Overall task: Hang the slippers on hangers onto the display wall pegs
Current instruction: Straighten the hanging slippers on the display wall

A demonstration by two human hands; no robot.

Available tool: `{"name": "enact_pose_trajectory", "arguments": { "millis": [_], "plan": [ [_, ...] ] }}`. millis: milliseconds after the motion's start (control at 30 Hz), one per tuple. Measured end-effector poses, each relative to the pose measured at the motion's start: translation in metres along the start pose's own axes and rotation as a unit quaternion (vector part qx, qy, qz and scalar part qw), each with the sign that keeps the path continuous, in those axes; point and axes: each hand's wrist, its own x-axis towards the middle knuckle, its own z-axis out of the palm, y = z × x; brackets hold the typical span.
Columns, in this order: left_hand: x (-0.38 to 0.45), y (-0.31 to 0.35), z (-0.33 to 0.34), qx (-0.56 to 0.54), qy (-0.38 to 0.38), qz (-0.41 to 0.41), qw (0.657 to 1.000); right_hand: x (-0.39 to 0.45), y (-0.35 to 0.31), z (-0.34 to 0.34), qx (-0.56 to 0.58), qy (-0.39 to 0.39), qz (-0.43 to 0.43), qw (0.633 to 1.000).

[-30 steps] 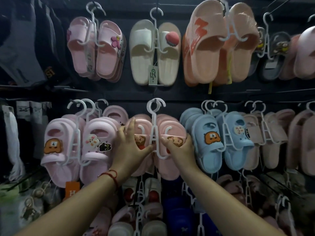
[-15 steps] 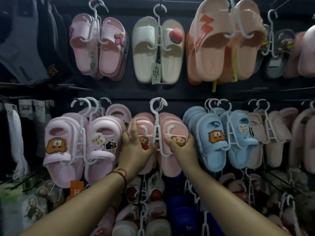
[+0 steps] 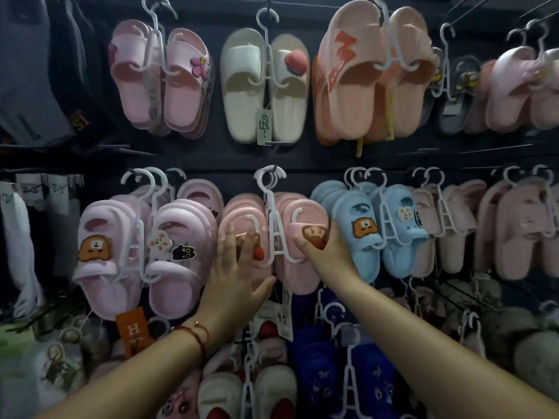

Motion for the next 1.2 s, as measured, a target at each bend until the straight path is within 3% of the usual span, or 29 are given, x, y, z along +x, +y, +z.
{"name": "enact_pose_trajectory", "arguments": {
  "millis": [200,333,500,700,867,1200],
  "plan": [
    [-0.041,-0.004,-0.013,0.054,-0.032,0.027,0.998,-0.034,0.013,-0.029,-0.126,-0.053,-0.053,0.989],
    [-0.047,-0.002,-0.032,0.135,-0.088,0.012,0.987,-0.049,0.011,-0.048,-0.260,-0.102,-0.088,0.956],
    [-0.055,0.004,-0.052,0.158,-0.095,0.006,0.983,-0.069,0.000,-0.070,-0.364,-0.161,-0.111,0.910],
    [-0.079,0.010,-0.075,0.211,-0.104,-0.040,0.971,-0.084,-0.010,-0.085,-0.374,-0.204,-0.116,0.897],
    [-0.105,0.004,-0.092,0.232,-0.110,-0.063,0.964,-0.101,-0.024,-0.081,-0.330,-0.227,-0.123,0.908],
    [-0.100,-0.047,-0.133,0.274,-0.079,-0.067,0.956,-0.112,-0.066,-0.026,-0.293,-0.237,-0.168,0.911]
  ]
}}
